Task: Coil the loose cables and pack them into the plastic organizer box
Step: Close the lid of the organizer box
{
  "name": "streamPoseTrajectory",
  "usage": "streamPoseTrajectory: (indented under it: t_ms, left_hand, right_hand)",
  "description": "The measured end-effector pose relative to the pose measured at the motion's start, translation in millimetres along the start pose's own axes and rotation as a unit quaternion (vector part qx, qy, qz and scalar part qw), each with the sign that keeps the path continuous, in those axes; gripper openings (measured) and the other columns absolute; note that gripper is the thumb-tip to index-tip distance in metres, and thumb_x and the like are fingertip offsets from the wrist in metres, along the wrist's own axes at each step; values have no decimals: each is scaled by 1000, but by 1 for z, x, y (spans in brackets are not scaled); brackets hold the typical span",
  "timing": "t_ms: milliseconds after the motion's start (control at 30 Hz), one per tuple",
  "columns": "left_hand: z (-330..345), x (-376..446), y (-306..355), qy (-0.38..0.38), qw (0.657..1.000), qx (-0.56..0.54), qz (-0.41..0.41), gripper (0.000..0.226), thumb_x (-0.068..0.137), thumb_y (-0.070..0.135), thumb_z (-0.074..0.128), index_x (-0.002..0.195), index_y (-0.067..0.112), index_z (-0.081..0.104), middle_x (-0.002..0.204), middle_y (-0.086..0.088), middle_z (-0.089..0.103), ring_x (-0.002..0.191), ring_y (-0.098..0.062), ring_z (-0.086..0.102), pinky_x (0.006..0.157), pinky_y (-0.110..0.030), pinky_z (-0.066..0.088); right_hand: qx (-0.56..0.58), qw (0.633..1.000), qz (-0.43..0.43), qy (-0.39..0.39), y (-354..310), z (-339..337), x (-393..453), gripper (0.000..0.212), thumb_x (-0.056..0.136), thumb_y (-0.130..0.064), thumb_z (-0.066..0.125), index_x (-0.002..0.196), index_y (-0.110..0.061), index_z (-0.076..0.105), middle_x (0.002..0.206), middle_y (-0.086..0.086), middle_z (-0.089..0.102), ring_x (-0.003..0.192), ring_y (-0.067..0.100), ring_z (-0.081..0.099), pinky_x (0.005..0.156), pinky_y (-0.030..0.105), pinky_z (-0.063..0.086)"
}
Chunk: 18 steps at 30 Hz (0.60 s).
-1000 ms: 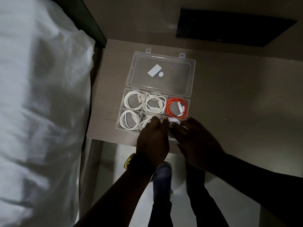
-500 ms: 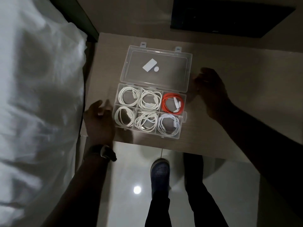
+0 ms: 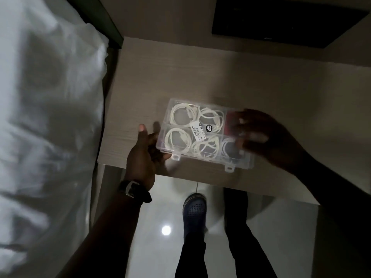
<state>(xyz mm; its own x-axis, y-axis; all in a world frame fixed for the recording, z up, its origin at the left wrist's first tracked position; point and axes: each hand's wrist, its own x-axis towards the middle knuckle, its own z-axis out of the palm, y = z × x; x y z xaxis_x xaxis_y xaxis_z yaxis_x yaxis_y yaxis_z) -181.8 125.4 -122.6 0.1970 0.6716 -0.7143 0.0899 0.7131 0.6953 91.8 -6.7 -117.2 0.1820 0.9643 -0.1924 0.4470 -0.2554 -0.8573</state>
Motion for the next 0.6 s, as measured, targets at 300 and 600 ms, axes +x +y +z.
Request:
streamPoseTrajectory:
  t_ms: [300, 600]
  left_hand:
    - [-14, 14, -10, -122, 903, 360, 199, 86, 78, 12, 80, 146, 43, 38, 126, -1, 62, 111, -19, 64, 97, -40, 52]
    - [-14, 37, -9, -181, 635, 612, 436, 83, 86, 49, 67, 150, 8, 34, 158, -26, 26, 149, -35, 24, 116, -47, 33]
  right_hand:
    - [-350, 935, -50, -13, 29, 38, -30, 94, 79, -68, 55, 155, -30, 14, 166, 5, 6, 151, 31, -3, 114, 59, 24]
    - [-410, 908, -84, 3, 46, 45, -34, 88, 87, -67, 45, 156, -22, 11, 165, 12, 3, 150, 38, -1, 117, 57, 14]
